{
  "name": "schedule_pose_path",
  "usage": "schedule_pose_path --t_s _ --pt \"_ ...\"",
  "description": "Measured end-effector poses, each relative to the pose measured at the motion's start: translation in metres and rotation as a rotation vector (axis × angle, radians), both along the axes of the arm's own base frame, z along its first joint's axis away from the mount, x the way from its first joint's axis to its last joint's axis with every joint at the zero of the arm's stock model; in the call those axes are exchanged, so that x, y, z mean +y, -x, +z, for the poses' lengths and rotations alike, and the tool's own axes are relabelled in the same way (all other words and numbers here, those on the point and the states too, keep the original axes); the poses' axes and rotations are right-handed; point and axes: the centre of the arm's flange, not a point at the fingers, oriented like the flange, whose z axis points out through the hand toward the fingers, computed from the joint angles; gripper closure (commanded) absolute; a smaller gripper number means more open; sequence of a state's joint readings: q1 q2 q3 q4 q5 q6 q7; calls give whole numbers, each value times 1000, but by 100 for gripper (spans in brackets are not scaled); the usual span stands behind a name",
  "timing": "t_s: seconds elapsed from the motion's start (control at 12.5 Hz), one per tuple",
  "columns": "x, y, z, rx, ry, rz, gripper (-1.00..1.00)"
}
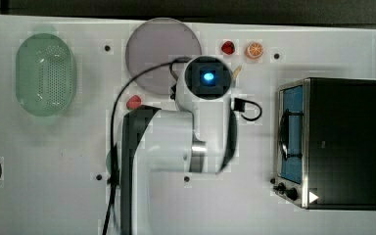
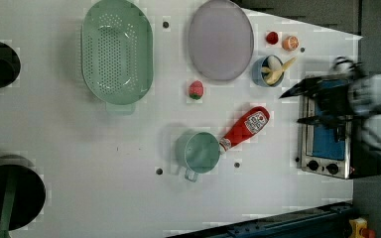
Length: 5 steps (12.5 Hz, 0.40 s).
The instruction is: Pick Ketchup from oven and place it on table.
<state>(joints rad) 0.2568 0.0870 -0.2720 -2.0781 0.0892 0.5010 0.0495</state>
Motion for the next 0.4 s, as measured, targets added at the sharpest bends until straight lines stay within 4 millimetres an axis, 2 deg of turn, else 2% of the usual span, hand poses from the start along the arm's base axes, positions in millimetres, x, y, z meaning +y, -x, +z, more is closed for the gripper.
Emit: schedule_pose_path --t_s 0.24,0.4 --pt "-9 7 144 -122 -28 13 -100" --pt "-12 16 222 -207 29 45 -100"
